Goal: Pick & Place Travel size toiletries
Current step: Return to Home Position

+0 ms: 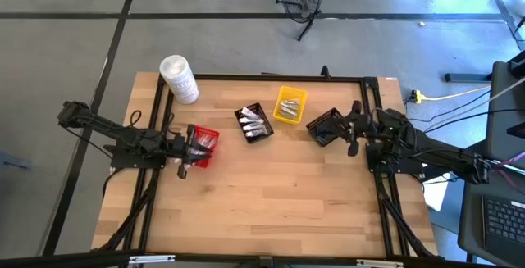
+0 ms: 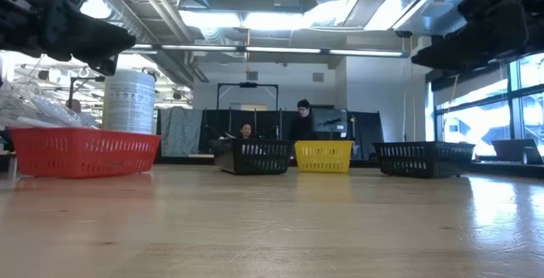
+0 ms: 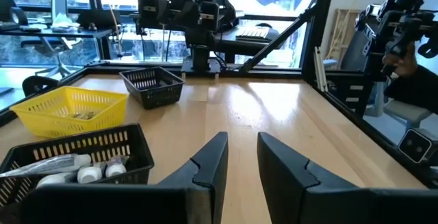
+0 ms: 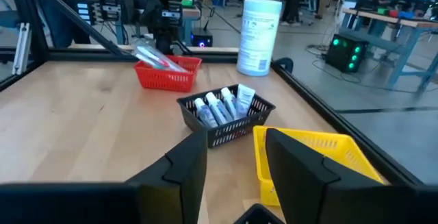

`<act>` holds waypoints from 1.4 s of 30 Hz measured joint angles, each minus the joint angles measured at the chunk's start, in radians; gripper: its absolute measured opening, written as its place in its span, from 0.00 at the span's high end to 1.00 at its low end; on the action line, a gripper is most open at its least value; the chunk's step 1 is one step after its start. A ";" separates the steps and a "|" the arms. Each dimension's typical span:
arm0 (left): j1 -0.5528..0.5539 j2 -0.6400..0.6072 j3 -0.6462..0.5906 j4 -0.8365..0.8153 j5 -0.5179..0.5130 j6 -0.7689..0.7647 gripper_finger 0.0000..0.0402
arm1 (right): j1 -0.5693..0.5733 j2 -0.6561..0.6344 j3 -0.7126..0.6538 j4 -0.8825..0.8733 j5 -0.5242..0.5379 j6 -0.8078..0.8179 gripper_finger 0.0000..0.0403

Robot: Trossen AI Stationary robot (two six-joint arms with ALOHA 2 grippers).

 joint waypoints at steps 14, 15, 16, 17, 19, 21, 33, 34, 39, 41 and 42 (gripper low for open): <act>0.000 0.000 0.000 0.000 -0.008 -0.035 0.81 | 0.000 -0.185 -0.027 -0.101 -0.035 0.006 0.58; 0.000 0.000 0.000 0.000 -0.008 -0.035 0.81 | 0.000 -0.185 -0.035 -0.098 -0.036 0.010 0.58; 0.000 0.000 0.000 0.000 -0.008 -0.036 0.81 | 0.000 -0.185 -0.047 -0.080 -0.036 0.013 0.58; 0.000 0.000 0.000 0.000 -0.008 -0.036 0.81 | 0.000 -0.185 -0.059 -0.058 -0.037 0.013 0.59; 0.000 0.000 0.000 0.000 -0.008 -0.036 0.81 | 0.000 -0.185 -0.082 -0.035 -0.037 0.012 0.59; 0.000 0.000 0.000 0.000 -0.008 -0.036 0.81 | 0.000 -0.185 -0.089 -0.012 -0.037 0.016 0.60; 0.000 0.000 0.001 0.000 -0.008 -0.009 0.81 | 0.001 -0.185 -0.088 -0.004 -0.060 0.052 0.66; 0.000 0.000 0.001 0.000 -0.008 -0.009 0.81 | 0.001 -0.185 -0.088 -0.004 -0.060 0.061 0.66; 0.000 0.000 0.001 0.000 -0.008 -0.009 0.81 | 0.001 -0.185 -0.088 -0.004 -0.060 0.108 0.68; 0.000 0.000 0.001 0.000 -0.008 -0.009 0.81 | 0.001 -0.185 -0.088 -0.004 -0.060 0.107 0.69; 0.000 0.000 0.001 0.000 -0.008 -0.009 0.81 | 0.001 -0.185 -0.088 -0.005 -0.060 0.108 0.69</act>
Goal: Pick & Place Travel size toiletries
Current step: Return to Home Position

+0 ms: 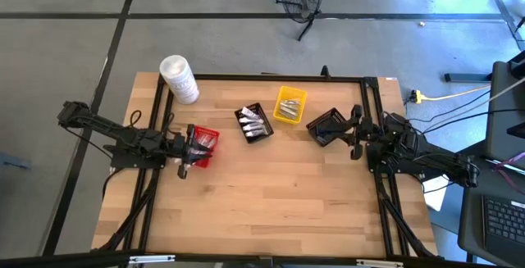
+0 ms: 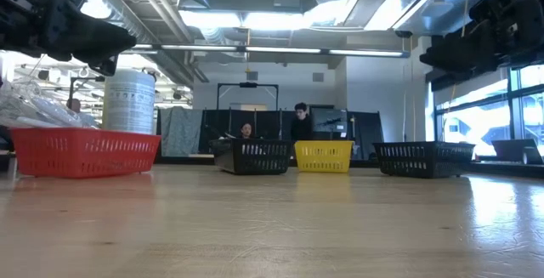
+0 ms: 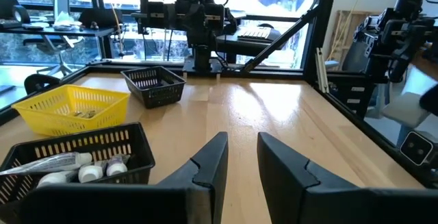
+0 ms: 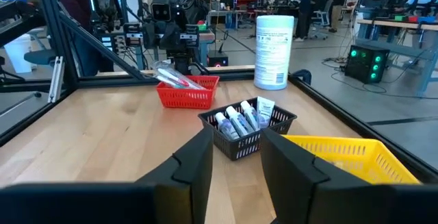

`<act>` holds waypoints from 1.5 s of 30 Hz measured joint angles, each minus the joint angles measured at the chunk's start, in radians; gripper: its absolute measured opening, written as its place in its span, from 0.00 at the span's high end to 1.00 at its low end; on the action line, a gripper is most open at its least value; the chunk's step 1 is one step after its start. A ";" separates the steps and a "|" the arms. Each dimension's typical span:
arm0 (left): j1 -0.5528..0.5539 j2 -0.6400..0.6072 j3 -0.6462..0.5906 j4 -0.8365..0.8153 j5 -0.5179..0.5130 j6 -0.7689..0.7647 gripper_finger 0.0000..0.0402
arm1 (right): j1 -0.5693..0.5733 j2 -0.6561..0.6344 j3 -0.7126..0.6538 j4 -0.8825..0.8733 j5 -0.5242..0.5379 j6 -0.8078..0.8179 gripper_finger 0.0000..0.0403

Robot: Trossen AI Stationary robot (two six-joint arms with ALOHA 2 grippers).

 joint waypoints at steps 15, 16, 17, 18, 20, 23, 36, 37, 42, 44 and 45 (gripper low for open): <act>0.000 0.000 0.000 0.000 0.000 0.000 0.81 | 0.000 0.000 0.000 -0.002 0.000 0.000 0.73; 0.000 0.000 0.000 0.000 0.000 0.000 0.81 | 0.000 0.000 0.000 -0.002 0.000 0.000 0.73; 0.000 0.000 0.000 0.000 0.000 0.000 0.81 | 0.000 0.000 0.000 -0.002 0.000 0.000 0.73; 0.000 0.000 0.000 0.000 0.000 0.000 0.81 | 0.000 0.000 0.000 -0.002 0.000 0.000 0.73; 0.000 0.000 0.000 0.000 0.000 0.000 0.81 | 0.000 0.000 0.000 -0.002 0.000 0.000 0.72; 0.000 0.000 0.000 0.000 0.000 0.000 0.81 | 0.000 0.000 0.000 -0.002 0.000 0.000 0.71; 0.000 0.000 0.000 0.000 0.000 0.000 0.81 | 0.000 0.000 0.000 -0.002 0.000 -0.001 0.64; 0.000 0.000 0.000 0.000 0.000 -0.001 0.81 | 0.000 0.000 0.000 -0.002 0.000 -0.001 0.64; 0.000 0.000 0.000 0.000 0.000 0.000 0.81 | 0.000 0.000 0.000 -0.002 0.000 -0.001 0.62; 0.000 0.000 0.000 0.000 0.000 0.000 0.81 | 0.000 0.000 0.000 -0.001 0.000 -0.001 0.62; 0.000 0.000 0.000 0.000 0.000 0.000 0.81 | 0.000 0.000 0.000 -0.001 0.000 -0.001 0.62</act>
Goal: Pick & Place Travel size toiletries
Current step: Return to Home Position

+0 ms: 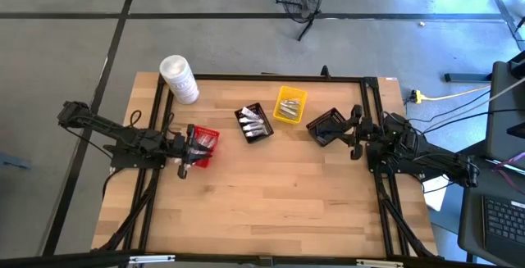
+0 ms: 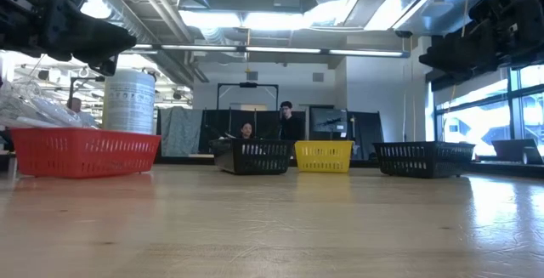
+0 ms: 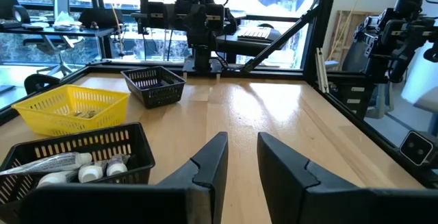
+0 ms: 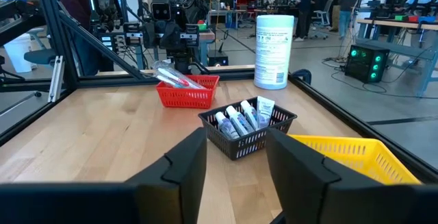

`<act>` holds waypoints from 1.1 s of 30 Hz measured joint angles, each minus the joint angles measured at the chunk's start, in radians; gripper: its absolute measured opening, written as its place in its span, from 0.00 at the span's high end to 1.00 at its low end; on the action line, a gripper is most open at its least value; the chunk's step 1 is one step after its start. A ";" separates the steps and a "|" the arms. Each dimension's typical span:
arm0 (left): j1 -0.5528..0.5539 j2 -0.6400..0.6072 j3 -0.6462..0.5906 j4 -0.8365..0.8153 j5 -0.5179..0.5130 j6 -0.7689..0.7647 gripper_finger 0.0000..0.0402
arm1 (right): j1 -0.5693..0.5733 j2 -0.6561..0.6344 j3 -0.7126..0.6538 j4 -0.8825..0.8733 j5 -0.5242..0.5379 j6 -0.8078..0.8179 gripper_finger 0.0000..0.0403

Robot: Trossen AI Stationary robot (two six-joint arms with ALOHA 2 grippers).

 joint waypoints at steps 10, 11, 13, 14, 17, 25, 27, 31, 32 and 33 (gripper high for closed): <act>0.000 0.000 0.000 0.000 0.000 0.000 0.81 | 0.000 0.000 0.000 0.000 0.000 0.000 0.61; 0.000 0.000 0.000 0.000 0.000 0.000 0.81 | 0.000 0.000 0.000 0.000 0.000 0.000 0.61; 0.000 0.000 0.000 0.000 0.000 0.000 0.81 | 0.000 0.000 0.000 0.000 0.000 0.000 0.62; 0.000 0.000 0.000 0.000 0.000 0.000 0.81 | 0.000 0.000 0.000 0.000 0.000 0.000 0.62; 0.000 0.000 0.000 0.000 0.000 0.000 0.81 | 0.000 0.000 0.000 0.000 0.000 0.000 0.64; 0.000 0.000 0.000 0.000 0.000 0.000 0.81 | 0.000 0.000 0.000 0.000 0.000 0.000 0.67; 0.000 0.000 0.000 0.000 0.000 0.000 0.81 | 0.000 0.000 0.000 0.000 0.000 0.000 0.68; 0.000 0.000 0.000 0.000 0.000 0.000 0.81 | 0.000 0.000 0.000 0.000 0.000 0.000 0.70; 0.000 0.000 0.000 0.000 0.000 0.000 0.81 | 0.000 0.000 0.000 0.000 0.000 0.000 0.70; 0.000 0.000 0.000 0.000 0.000 0.000 0.81 | 0.000 0.000 0.000 0.000 0.000 0.000 0.70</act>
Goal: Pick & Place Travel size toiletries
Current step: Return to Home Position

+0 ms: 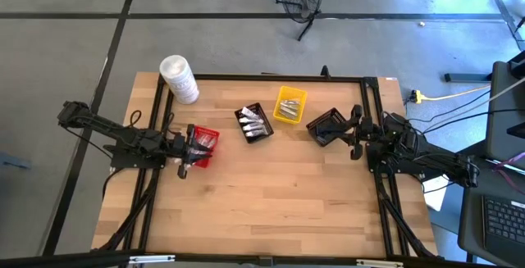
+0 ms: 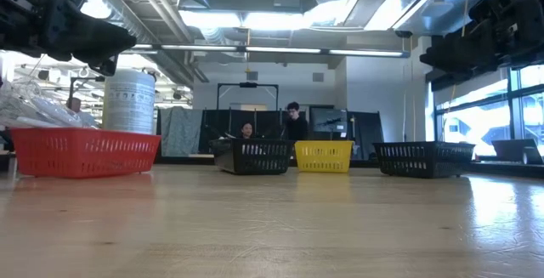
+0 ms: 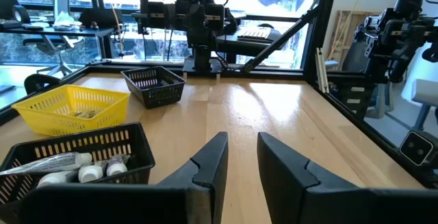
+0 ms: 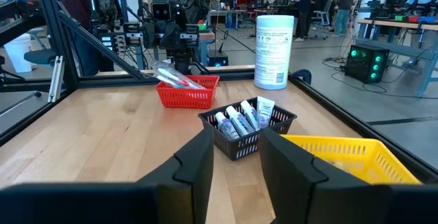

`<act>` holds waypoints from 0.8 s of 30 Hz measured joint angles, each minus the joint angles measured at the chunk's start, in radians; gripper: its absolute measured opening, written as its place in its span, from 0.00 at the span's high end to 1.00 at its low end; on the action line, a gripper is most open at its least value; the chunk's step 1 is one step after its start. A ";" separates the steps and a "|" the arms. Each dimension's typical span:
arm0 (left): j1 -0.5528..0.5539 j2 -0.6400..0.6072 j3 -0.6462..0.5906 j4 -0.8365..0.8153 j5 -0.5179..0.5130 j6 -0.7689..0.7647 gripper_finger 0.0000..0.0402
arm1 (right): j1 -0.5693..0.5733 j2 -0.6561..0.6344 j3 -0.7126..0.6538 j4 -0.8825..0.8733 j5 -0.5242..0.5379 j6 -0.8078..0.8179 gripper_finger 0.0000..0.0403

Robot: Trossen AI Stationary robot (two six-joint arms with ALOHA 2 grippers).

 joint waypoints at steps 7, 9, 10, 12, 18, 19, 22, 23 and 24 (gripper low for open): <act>0.000 0.000 0.000 0.000 0.000 0.000 0.81 | 0.000 0.000 0.000 0.000 0.000 0.000 0.72; 0.000 0.000 0.000 0.000 0.000 0.000 0.81 | 0.000 0.000 0.000 0.000 0.000 0.000 0.73; 0.000 0.000 0.000 0.000 0.000 0.000 0.81 | 0.000 0.000 0.000 0.000 0.000 0.000 0.73; 0.000 0.000 0.000 0.000 0.000 0.000 0.81 | 0.000 0.000 0.000 0.000 0.000 0.000 0.73; 0.000 0.000 0.000 0.000 0.000 0.000 0.81 | 0.000 0.000 0.000 0.000 0.000 0.000 0.72; 0.000 0.000 0.000 0.000 0.000 0.000 0.81 | 0.000 0.000 0.000 0.000 0.000 0.000 0.71; 0.000 0.000 0.000 0.000 0.000 0.000 0.81 | 0.000 0.000 0.000 0.000 0.000 0.000 0.69; 0.000 0.000 0.000 0.000 0.000 0.000 0.81 | 0.000 0.000 0.000 0.000 0.000 0.000 0.69; 0.000 0.000 0.000 0.000 0.000 0.000 0.81 | 0.000 0.000 0.000 0.000 0.000 0.000 0.68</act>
